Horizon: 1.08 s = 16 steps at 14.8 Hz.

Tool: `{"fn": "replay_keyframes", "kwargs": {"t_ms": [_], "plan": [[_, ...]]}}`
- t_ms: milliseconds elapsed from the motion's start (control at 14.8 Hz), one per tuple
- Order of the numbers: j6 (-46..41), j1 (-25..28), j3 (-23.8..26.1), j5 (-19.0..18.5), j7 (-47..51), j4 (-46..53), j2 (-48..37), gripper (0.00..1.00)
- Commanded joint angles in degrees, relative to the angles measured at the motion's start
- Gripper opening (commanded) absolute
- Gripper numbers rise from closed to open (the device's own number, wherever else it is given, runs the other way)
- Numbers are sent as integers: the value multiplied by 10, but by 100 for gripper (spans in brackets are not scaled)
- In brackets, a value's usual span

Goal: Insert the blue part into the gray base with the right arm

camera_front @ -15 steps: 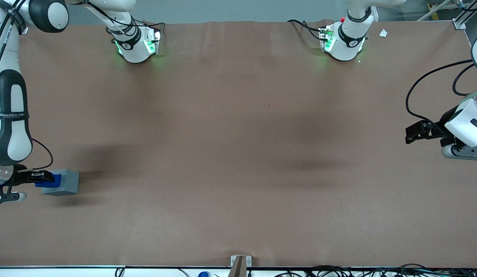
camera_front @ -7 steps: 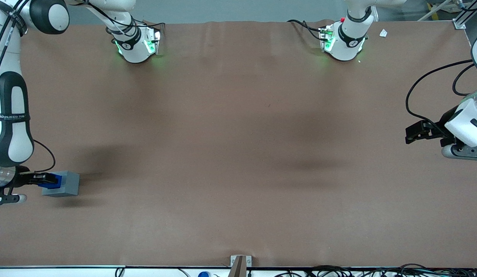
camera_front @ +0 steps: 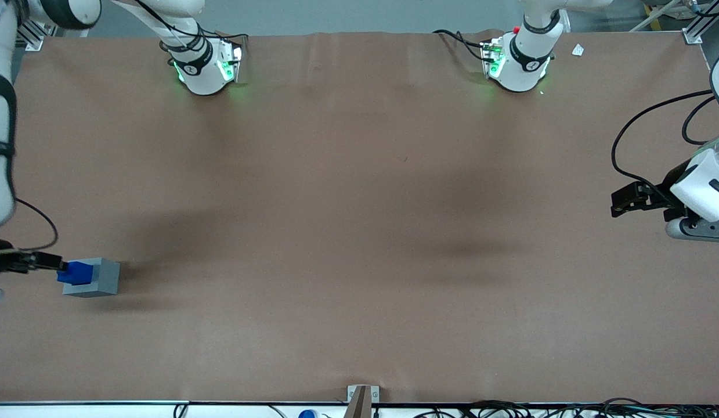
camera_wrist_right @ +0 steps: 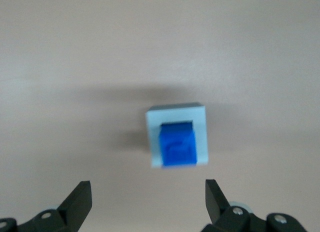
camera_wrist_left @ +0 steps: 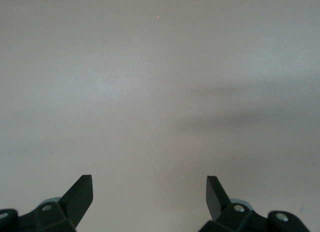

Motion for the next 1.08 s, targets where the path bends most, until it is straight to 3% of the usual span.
{"fn": "replay_keyframes", "kwargs": {"t_ms": [0, 203, 475, 678, 1017], "plan": [[-89, 31, 3, -10, 77, -35, -108, 100], [-164, 69, 3, -41, 129, -35, -183, 100], [-178, 83, 4, -48, 134, -30, -214, 100], [-180, 119, 4, -99, 138, -3, -213, 100], [-184, 124, 5, -98, 148, -3, -213, 100]]}}
